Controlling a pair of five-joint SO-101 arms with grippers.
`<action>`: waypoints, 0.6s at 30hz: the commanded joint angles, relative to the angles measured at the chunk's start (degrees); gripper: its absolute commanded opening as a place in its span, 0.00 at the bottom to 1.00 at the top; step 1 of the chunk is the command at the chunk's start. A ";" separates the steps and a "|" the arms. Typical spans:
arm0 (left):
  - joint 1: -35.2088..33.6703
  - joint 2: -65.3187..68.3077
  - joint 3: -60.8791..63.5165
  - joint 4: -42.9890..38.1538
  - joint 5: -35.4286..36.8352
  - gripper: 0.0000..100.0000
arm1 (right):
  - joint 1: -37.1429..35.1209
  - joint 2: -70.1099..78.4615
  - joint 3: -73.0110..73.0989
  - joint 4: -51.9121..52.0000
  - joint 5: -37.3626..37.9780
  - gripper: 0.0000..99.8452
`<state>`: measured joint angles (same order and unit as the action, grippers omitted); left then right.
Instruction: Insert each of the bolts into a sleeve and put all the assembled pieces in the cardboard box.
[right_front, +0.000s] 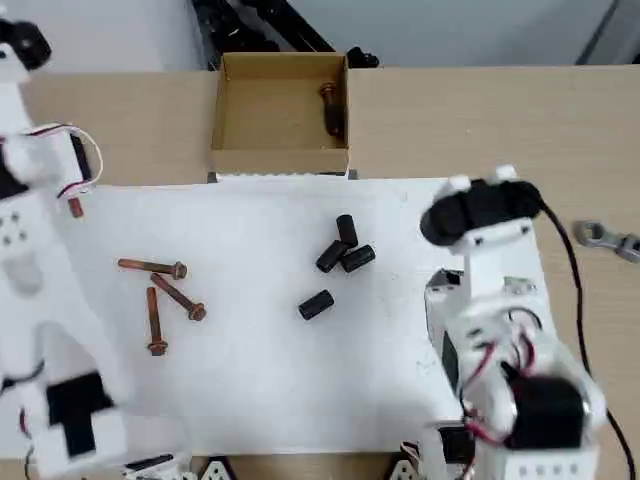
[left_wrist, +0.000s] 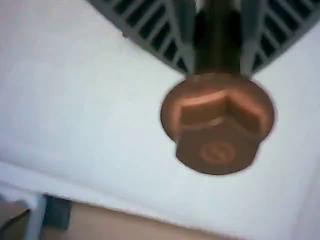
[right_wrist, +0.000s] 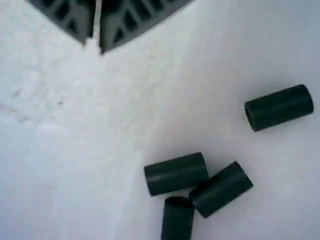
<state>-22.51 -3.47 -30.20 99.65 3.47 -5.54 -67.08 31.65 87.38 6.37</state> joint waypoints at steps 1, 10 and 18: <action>0.26 -9.93 0.66 0.79 -0.79 0.01 | -0.13 -5.41 -0.70 3.12 -0.26 0.00; 0.62 -31.30 19.47 0.79 -1.58 0.01 | -0.04 -5.85 1.05 1.80 -0.18 0.00; 0.35 -49.67 27.74 -2.02 -10.64 0.01 | -1.45 11.74 2.73 -11.38 -0.26 0.00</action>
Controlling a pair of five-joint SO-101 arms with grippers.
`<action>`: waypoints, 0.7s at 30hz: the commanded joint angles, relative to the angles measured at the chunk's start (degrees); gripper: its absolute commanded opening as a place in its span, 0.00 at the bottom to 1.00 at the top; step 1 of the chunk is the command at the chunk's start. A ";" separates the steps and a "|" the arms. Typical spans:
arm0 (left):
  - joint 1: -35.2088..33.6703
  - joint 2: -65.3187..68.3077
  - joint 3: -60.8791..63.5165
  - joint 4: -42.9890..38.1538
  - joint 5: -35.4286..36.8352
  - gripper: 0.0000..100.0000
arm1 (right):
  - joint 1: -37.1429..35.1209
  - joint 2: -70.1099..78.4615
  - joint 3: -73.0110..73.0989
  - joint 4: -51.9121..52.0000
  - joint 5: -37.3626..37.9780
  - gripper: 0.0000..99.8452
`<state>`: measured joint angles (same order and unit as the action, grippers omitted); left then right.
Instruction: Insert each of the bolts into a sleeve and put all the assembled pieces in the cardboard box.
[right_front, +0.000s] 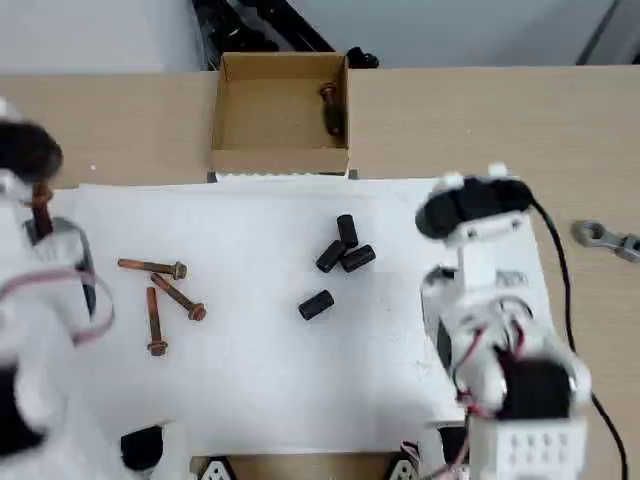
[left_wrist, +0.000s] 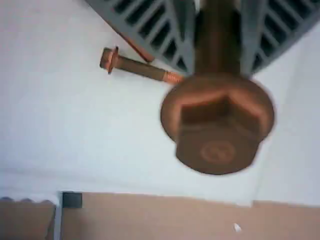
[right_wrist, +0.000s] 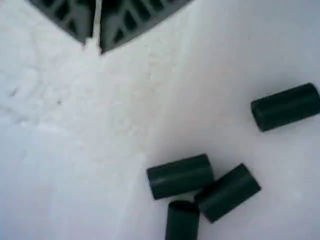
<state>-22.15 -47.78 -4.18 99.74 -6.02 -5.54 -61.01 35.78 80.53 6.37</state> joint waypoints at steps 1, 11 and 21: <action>0.00 -6.77 3.30 -3.16 -1.14 0.01 | -2.68 7.96 -2.55 -5.41 -0.44 0.00; 0.00 -10.11 13.49 -5.01 -0.97 0.01 | -12.18 30.02 -21.36 -5.85 -7.47 0.04; 0.00 -9.93 14.64 -4.92 -0.97 0.01 | -18.15 49.10 -33.58 0.13 -14.42 0.07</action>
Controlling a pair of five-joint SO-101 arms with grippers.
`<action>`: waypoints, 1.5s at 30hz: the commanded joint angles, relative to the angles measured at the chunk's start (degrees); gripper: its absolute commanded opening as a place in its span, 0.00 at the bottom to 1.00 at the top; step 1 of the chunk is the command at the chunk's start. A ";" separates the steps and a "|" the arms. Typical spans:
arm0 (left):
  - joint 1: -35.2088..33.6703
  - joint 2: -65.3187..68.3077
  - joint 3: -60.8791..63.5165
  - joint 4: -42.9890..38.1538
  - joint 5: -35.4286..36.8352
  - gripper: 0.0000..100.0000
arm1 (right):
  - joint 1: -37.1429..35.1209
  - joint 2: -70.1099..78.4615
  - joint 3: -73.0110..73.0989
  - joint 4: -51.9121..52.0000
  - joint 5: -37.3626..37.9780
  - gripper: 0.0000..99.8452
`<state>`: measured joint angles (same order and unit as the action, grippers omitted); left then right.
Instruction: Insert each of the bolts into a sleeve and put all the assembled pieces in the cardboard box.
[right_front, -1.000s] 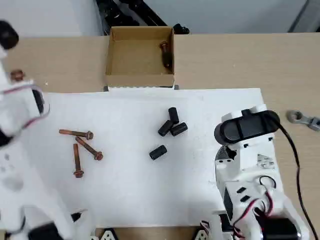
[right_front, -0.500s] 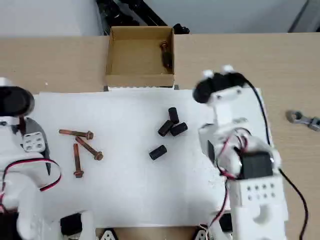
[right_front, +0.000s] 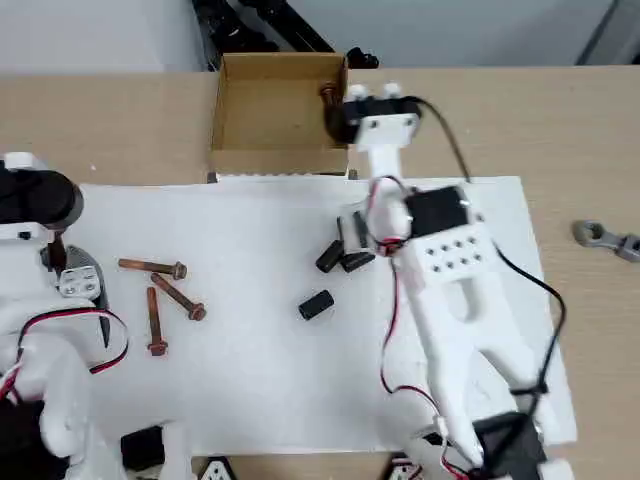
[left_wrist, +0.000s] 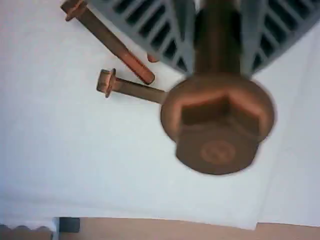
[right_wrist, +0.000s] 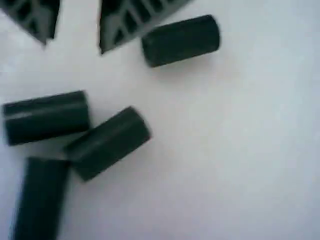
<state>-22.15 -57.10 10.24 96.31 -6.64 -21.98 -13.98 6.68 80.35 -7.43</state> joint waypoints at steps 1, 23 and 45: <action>0.00 -0.62 0.84 -1.49 -0.35 0.01 | -1.98 3.12 -5.54 -0.13 -0.44 0.07; 0.00 -0.79 3.30 -1.41 -0.35 0.01 | -1.54 19.03 -15.12 0.57 -0.35 0.19; 0.00 -0.79 3.30 -1.14 -0.35 0.01 | -1.19 29.41 -10.37 -8.75 -0.35 0.19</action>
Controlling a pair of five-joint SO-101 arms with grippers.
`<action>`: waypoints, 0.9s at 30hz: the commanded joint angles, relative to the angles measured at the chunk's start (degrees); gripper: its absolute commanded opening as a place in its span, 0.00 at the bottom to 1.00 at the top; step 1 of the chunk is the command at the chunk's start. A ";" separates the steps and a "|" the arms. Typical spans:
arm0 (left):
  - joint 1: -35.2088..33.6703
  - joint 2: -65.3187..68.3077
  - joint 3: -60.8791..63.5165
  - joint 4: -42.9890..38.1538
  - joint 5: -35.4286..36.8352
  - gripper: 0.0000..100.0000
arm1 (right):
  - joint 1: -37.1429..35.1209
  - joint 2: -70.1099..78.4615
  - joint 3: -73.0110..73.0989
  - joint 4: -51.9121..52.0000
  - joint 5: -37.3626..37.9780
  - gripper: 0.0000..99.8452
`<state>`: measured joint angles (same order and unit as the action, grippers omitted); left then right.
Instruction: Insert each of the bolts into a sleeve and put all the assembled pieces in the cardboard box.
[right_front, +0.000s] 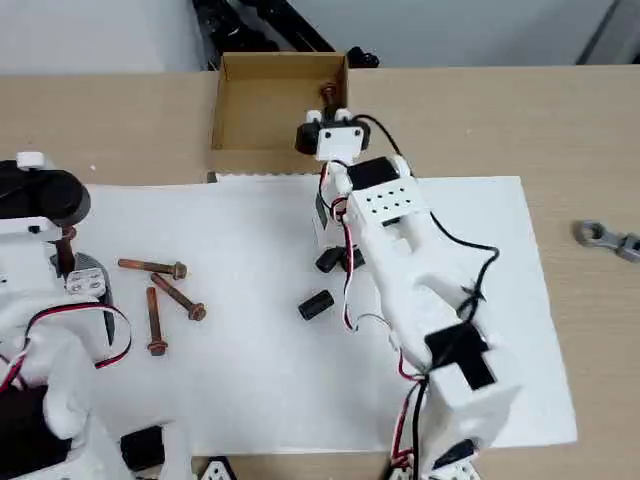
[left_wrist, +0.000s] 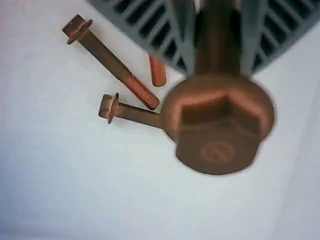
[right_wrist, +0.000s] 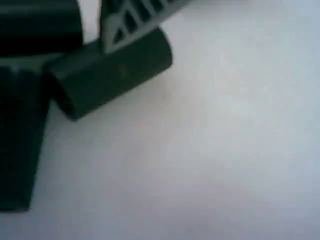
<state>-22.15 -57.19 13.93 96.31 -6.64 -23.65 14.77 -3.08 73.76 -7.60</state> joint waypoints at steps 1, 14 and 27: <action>0.00 -0.70 -0.40 -1.14 -0.35 0.01 | 0.48 1.36 -0.62 -2.68 -0.18 0.19; 0.00 -0.70 -0.40 -1.14 -0.35 0.01 | 0.57 4.79 -0.70 -6.46 -0.18 0.19; 0.00 -0.70 -0.40 -1.14 -0.35 0.01 | 4.62 5.32 -0.35 -9.63 -0.18 0.19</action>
<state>-22.15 -57.19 13.93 96.31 -6.64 -19.87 20.40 -3.16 65.05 -7.69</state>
